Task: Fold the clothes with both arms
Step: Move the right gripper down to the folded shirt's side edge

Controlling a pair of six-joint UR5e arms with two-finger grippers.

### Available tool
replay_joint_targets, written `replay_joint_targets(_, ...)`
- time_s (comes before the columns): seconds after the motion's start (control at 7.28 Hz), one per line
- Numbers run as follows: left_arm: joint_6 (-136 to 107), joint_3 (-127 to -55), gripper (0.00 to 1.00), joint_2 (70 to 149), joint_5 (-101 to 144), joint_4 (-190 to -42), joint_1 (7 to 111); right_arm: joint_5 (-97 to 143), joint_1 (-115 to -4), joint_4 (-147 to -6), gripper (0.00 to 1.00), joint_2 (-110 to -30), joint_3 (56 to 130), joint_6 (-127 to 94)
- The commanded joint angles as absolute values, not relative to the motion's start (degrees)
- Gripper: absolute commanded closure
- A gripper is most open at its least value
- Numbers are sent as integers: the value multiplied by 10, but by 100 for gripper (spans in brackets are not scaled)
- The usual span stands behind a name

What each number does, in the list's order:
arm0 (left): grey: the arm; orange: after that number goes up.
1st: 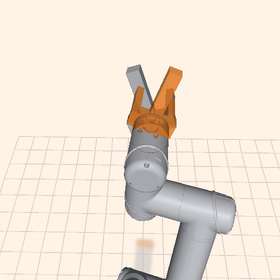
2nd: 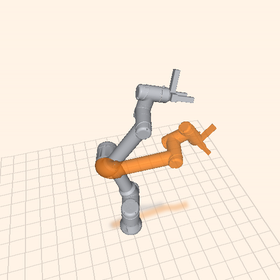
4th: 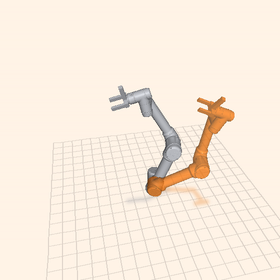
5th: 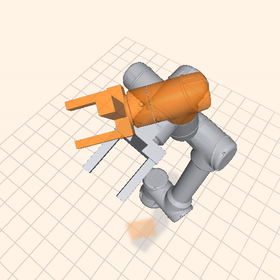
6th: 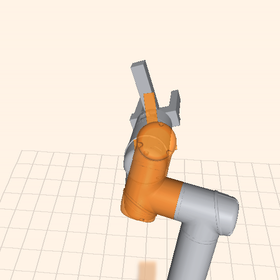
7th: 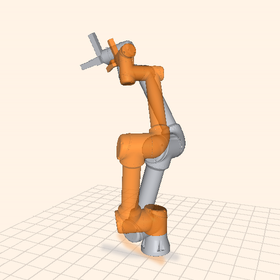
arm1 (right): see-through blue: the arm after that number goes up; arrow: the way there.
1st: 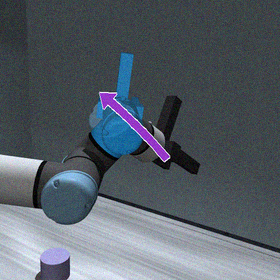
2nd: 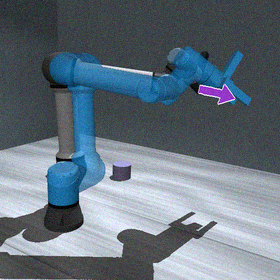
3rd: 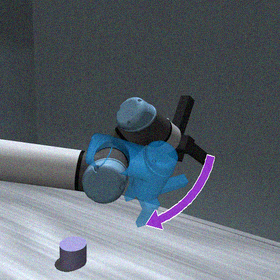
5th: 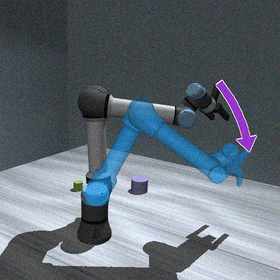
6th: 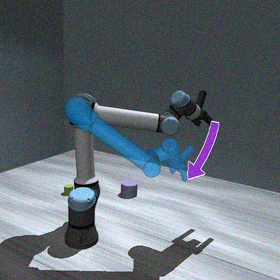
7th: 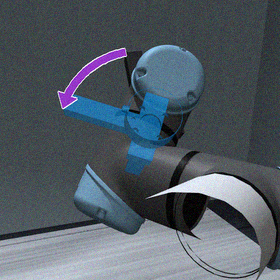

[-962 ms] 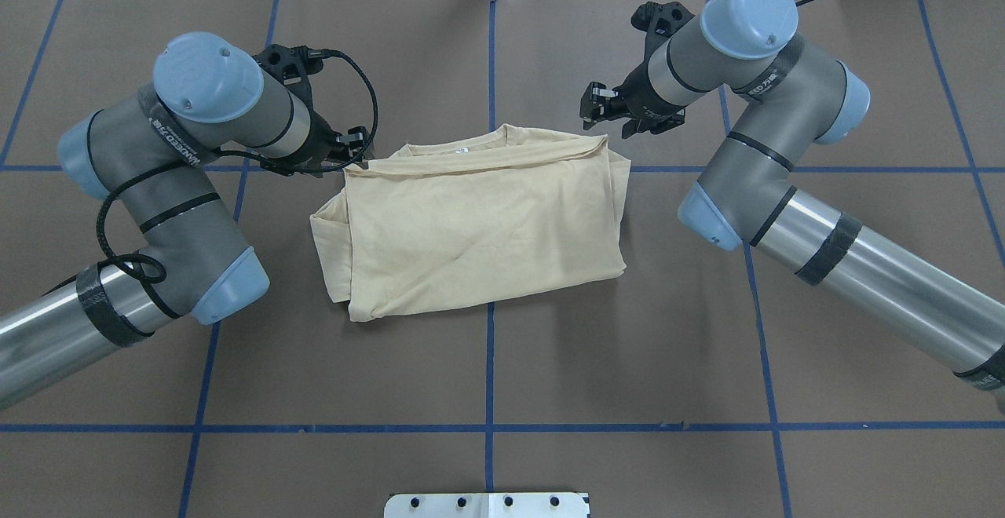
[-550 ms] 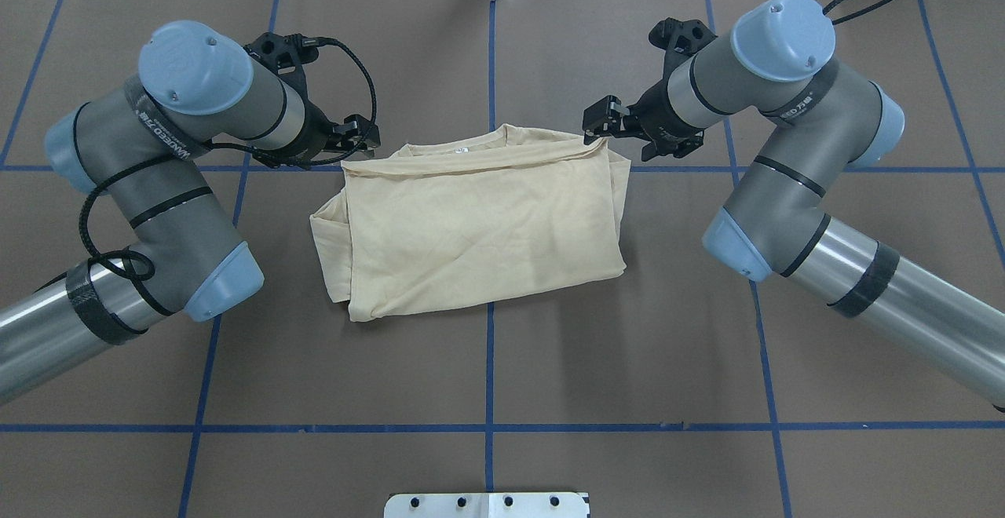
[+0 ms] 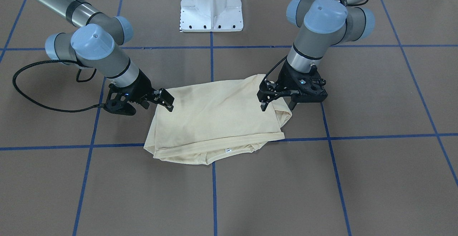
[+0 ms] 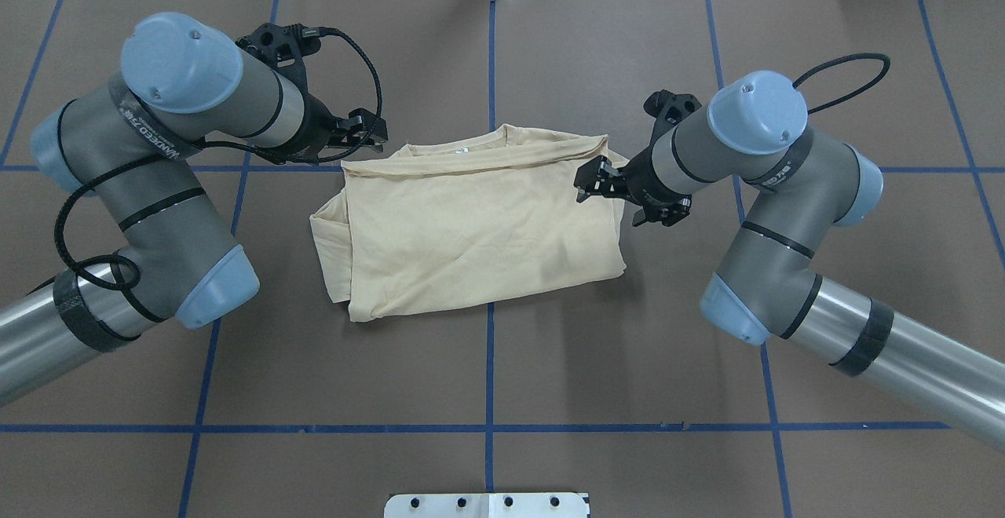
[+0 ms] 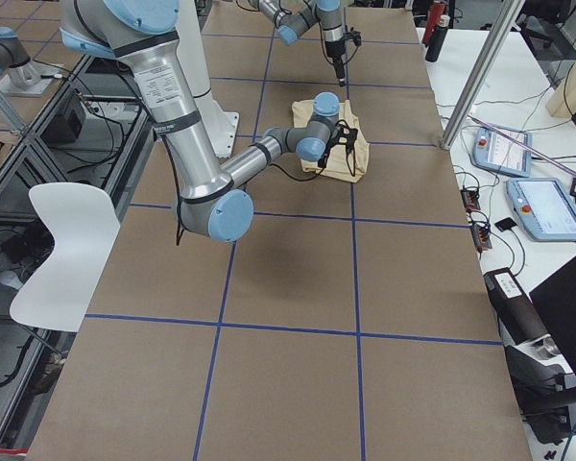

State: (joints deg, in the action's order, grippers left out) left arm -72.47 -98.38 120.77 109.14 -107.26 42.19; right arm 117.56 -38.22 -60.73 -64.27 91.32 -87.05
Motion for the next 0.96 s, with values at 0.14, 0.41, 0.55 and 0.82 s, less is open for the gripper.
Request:
replay_joint_targets(0.14,-725,-988,0,1210,1092,-1074,420,1167,-351,-655,0,-665,942,-882)
replay_joint_targets(0.41,-724,-988,0,1208,1092,-1074,420,1166,-324,-671,0,-666,942,-882)
replay_joint_targets(0.55,-724,-988,0,1208,1092,-1074,420,1166,-322,-671,13,-666,942,-882)
replay_joint_targets(0.82,-726,-989,0,1209,1092,-1074,421,1167,-323,-671,90,-667,946,-881)
